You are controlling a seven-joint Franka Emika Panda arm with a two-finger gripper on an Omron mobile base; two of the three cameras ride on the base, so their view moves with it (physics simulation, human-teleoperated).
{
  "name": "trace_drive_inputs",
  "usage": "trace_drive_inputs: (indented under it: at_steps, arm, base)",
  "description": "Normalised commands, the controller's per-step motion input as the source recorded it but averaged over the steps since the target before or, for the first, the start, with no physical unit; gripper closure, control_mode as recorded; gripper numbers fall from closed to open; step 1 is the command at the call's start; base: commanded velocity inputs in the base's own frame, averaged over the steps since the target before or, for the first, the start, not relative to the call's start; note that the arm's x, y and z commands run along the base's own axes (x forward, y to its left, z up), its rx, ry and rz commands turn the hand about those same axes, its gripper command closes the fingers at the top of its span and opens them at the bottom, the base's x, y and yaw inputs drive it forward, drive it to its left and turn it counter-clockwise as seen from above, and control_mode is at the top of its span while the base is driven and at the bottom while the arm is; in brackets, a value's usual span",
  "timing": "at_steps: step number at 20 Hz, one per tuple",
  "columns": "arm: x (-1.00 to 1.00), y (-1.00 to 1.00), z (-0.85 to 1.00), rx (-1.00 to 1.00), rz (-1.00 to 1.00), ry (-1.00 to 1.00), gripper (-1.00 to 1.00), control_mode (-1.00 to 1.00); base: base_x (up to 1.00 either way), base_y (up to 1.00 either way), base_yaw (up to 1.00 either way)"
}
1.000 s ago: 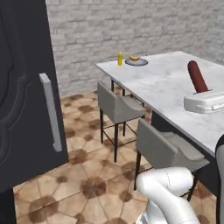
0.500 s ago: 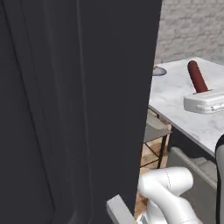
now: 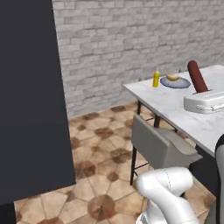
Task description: Move the hot dog bun to the plate on the dining table and place the condiment next to that plate. Then navigate to the fridge and take the sausage and place it on the plate as well.
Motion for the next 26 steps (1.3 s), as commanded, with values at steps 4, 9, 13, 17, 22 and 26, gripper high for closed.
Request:
trace_drive_inputs:
  at_steps: [4,9,13,17,22,26]
  arm:
    - [0.00,0.00,0.00,0.00,0.00,0.00,1.00,1.00]
    - [0.00,0.00,0.00,0.00,0.00,0.00,1.00,1.00]
    - [0.00,0.00,0.00,0.00,0.00,0.00,1.00,1.00]
    - [0.00,0.00,0.00,0.00,0.00,0.00,1.00,1.00]
    - [0.00,0.00,0.00,0.00,0.00,0.00,1.00,1.00]
    - [0.00,0.00,0.00,0.00,0.00,0.00,1.00,1.00]
  base:
    - [1.00,0.06,-0.01]
    - [1.00,0.08,-0.07]
    - [1.00,0.18,-0.16]
    - [1.00,0.29,-0.25]
    - [1.00,0.43,-0.34]
    - [1.00,0.48,-0.41]
